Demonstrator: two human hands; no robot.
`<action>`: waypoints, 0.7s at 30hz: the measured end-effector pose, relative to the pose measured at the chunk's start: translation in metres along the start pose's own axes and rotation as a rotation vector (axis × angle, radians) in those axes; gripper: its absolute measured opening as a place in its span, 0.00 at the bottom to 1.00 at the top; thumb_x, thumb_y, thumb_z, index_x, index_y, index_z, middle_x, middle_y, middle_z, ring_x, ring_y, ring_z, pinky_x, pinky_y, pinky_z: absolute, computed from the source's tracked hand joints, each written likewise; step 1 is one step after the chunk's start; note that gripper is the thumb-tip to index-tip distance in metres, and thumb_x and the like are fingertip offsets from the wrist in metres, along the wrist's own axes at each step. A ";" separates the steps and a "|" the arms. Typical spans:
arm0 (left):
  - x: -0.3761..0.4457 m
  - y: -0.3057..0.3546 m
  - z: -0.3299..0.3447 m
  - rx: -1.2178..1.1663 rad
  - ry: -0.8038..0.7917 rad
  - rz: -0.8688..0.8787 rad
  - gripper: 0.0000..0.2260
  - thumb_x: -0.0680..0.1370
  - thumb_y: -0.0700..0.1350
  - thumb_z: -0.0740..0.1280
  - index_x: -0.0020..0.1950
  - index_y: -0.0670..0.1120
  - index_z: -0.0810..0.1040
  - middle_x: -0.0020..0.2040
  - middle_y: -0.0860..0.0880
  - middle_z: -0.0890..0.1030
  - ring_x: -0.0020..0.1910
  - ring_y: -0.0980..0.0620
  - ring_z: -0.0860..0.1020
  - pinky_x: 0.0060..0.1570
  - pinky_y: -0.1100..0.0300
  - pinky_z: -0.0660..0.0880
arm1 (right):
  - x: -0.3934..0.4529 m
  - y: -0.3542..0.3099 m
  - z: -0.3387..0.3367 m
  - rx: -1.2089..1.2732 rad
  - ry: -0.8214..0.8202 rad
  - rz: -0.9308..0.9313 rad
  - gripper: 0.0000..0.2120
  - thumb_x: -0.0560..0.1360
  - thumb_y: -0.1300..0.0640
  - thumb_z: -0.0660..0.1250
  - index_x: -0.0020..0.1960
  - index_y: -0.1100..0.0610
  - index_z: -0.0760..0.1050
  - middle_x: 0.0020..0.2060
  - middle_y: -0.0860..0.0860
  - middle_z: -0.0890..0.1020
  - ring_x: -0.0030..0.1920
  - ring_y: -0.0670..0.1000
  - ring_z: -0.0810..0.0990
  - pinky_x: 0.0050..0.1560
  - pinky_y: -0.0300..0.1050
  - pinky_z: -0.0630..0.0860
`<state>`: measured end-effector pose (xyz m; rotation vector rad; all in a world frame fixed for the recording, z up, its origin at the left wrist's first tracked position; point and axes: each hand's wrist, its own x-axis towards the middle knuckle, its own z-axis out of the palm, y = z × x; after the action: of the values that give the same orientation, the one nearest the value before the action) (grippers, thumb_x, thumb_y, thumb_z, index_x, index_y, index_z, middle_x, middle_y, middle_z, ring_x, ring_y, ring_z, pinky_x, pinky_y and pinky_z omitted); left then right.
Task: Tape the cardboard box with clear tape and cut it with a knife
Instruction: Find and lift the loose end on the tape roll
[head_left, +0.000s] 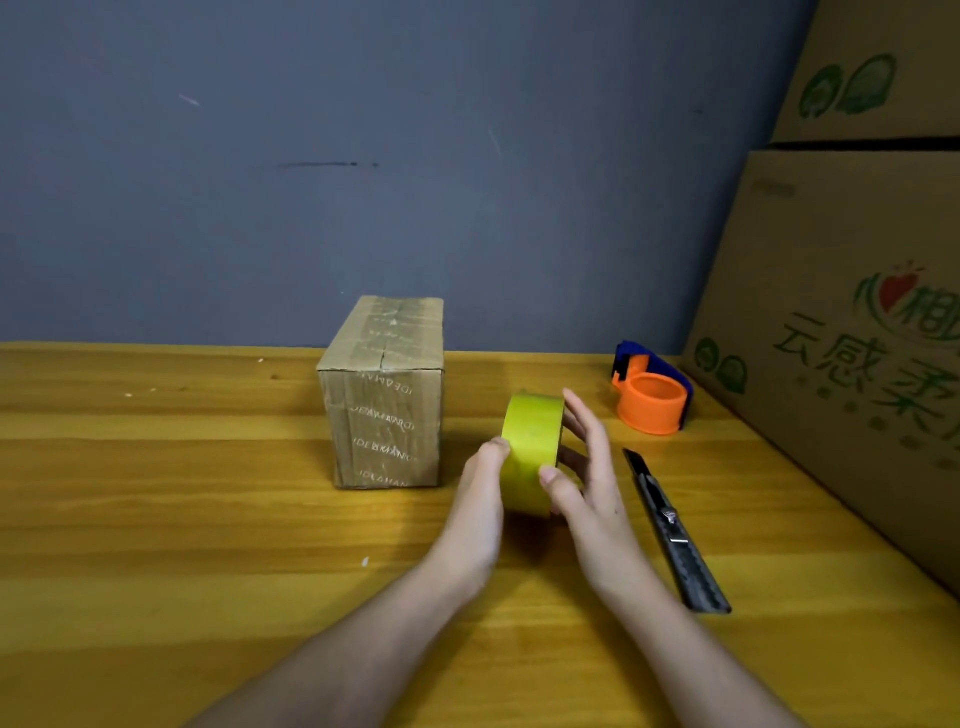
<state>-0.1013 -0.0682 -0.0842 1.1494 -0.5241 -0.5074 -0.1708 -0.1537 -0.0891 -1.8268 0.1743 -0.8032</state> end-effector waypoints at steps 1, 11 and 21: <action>-0.001 0.002 0.001 0.002 -0.029 0.033 0.20 0.64 0.57 0.59 0.45 0.49 0.83 0.47 0.41 0.83 0.49 0.46 0.79 0.56 0.48 0.75 | 0.000 0.000 0.000 0.002 0.004 0.006 0.35 0.65 0.40 0.62 0.71 0.36 0.57 0.70 0.44 0.65 0.68 0.37 0.64 0.64 0.37 0.68; -0.003 0.006 0.004 -0.046 -0.138 0.109 0.13 0.64 0.51 0.59 0.37 0.54 0.84 0.37 0.49 0.82 0.36 0.56 0.79 0.37 0.64 0.76 | -0.001 -0.001 0.002 0.019 0.028 0.042 0.34 0.64 0.40 0.61 0.69 0.35 0.59 0.69 0.45 0.66 0.67 0.38 0.66 0.65 0.44 0.69; -0.005 0.005 0.006 -0.102 -0.112 0.054 0.13 0.75 0.45 0.54 0.48 0.48 0.78 0.43 0.44 0.80 0.36 0.57 0.80 0.36 0.68 0.77 | -0.001 -0.001 0.002 0.018 0.021 0.051 0.34 0.64 0.40 0.61 0.69 0.34 0.59 0.70 0.45 0.66 0.67 0.35 0.64 0.67 0.46 0.68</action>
<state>-0.1088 -0.0680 -0.0779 1.0110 -0.6178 -0.5478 -0.1705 -0.1514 -0.0885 -1.7903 0.2255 -0.7858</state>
